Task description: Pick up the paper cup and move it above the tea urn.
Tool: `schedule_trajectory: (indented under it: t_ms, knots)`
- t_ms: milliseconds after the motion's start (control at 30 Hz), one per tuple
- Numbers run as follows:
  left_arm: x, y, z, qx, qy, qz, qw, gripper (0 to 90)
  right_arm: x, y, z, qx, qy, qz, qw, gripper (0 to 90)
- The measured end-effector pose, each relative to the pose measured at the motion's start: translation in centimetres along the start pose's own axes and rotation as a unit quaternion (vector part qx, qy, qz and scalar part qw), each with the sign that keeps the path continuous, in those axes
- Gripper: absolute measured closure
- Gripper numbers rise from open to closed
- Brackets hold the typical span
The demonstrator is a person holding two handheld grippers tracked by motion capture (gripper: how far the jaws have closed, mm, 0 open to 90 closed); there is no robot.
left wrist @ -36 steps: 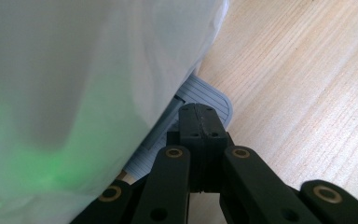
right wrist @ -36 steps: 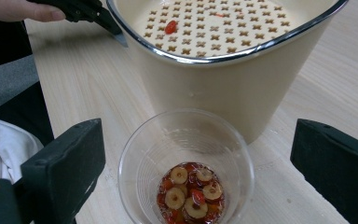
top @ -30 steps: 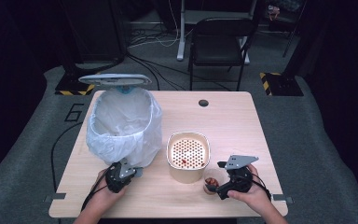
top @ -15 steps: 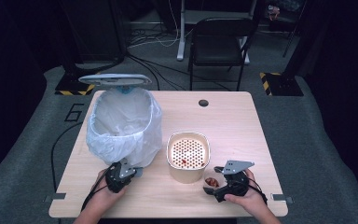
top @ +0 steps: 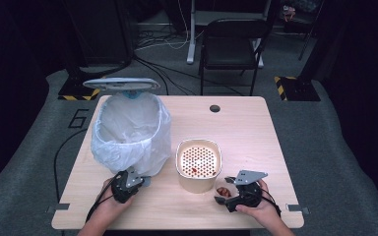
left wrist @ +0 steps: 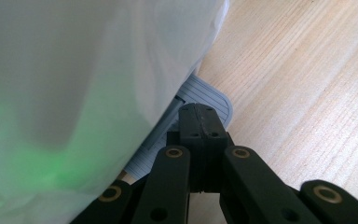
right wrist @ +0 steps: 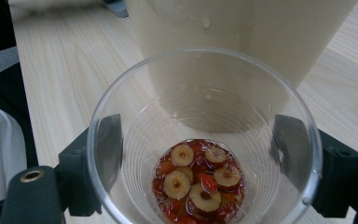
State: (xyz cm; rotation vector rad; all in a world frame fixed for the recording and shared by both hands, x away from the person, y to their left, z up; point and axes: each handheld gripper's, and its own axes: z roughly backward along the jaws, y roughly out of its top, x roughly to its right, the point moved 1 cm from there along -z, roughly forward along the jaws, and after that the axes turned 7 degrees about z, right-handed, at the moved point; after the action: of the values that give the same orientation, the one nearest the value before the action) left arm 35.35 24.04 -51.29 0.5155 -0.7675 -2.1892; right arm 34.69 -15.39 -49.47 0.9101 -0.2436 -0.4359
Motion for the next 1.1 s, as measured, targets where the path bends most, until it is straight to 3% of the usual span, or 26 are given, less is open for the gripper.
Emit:
schedule_trajectory:
  t_ms: [200, 233, 1100]
  knots:
    - [-0.01, 0.00, 0.00, 0.000, 0.000, 0.001, 1.0000, 90.0, -0.04, -0.07, -0.18, -0.002, 0.001, 0.002, 1.0000, 23.3]
    - [-0.01, 0.01, 0.03, -0.002, 0.000, 0.000, 1.0000, 90.0, -0.06, -0.07, -0.18, -0.002, 0.008, 0.003, 1.0000, 28.7]
    - [0.00, -0.01, 0.00, 0.000, 0.000, 0.001, 1.0000, 90.0, 0.13, 0.19, 0.69, -0.010, -0.001, 0.035, 0.9993, 46.2]
